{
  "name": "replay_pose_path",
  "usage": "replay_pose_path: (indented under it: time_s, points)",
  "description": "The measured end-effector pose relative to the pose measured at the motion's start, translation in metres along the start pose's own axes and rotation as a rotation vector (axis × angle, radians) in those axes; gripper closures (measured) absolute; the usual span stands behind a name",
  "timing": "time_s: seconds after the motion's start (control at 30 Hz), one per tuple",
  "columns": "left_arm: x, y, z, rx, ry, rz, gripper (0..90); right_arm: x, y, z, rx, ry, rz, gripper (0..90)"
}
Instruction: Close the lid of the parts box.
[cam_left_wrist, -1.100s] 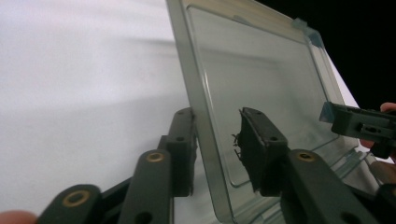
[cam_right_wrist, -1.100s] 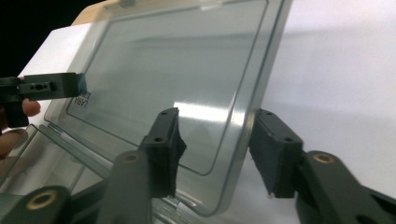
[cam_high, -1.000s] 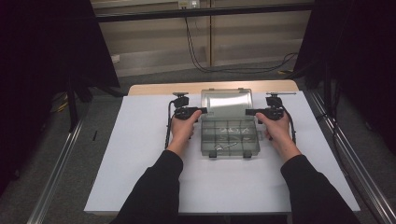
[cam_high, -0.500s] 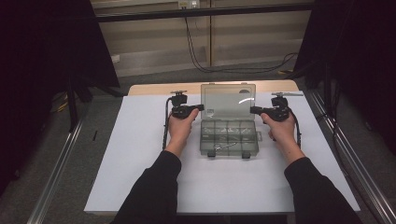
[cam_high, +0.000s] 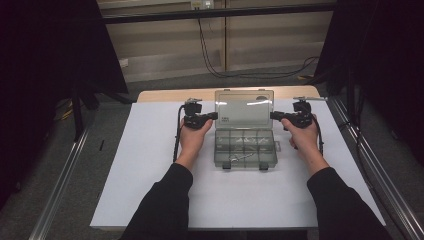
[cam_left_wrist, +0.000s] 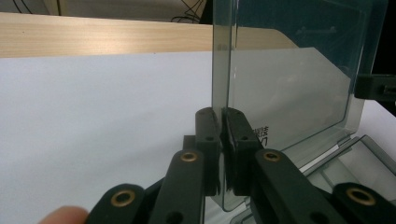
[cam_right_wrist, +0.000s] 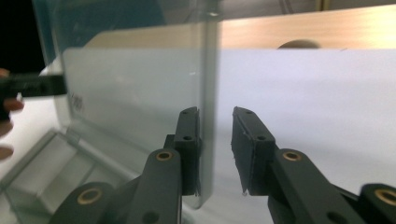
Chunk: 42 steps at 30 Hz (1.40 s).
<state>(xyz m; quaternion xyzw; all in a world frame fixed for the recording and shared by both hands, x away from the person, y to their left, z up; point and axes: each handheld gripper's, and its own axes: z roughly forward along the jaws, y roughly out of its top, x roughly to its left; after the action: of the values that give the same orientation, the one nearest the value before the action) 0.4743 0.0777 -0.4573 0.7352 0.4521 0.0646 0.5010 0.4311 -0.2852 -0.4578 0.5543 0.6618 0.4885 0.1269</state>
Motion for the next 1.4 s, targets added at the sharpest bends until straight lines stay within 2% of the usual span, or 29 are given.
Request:
replay_pose_path:
  time_s: [0.03,0.17,0.27,0.33,0.47,0.63,0.77,0.87,1.0,1.2,1.4]
  points:
    - [0.0,0.0,0.0,-0.003,0.003,-0.002,85.6,-0.001,0.002,0.0,0.013,0.008,0.006,70.7]
    - [0.001,0.0,-0.001,0.0,-0.008,-0.001,85.6,0.004,0.012,0.0,0.024,-0.017,-0.054,71.0]
    - [0.002,-0.001,-0.001,0.002,-0.006,-0.008,85.6,0.009,0.019,-0.001,0.006,-0.01,-0.045,70.4]
    - [0.002,-0.001,-0.001,-0.003,-0.004,-0.007,85.7,0.011,0.023,0.0,0.019,-0.027,-0.057,70.4]
    - [0.001,-0.001,-0.002,-0.01,-0.021,0.008,85.6,0.012,0.027,0.003,0.028,-0.057,-0.04,70.3]
    - [0.001,-0.002,-0.002,-0.011,-0.018,0.009,85.6,0.01,0.026,0.004,0.044,-0.022,-0.026,81.0]
    - [0.002,-0.003,-0.002,-0.012,-0.019,0.005,85.5,0.012,0.026,0.003,0.05,-0.019,-0.029,83.5]
    - [0.006,-0.004,-0.002,-0.016,-0.046,-0.022,84.7,0.016,0.025,0.0,0.051,-0.044,-0.083,84.6]
    - [0.008,-0.004,-0.001,-0.027,-0.055,-0.057,82.8,0.023,0.024,-0.002,0.041,-0.077,-0.113,85.1]
    - [0.013,0.001,-0.011,-0.101,-0.109,-0.134,68.4,0.023,0.018,-0.007,0.002,-0.066,-0.132,85.4]
    - [0.023,0.009,-0.025,-0.125,-0.166,-0.159,67.6,0.025,0.013,-0.01,-0.036,-0.061,-0.162,85.5]
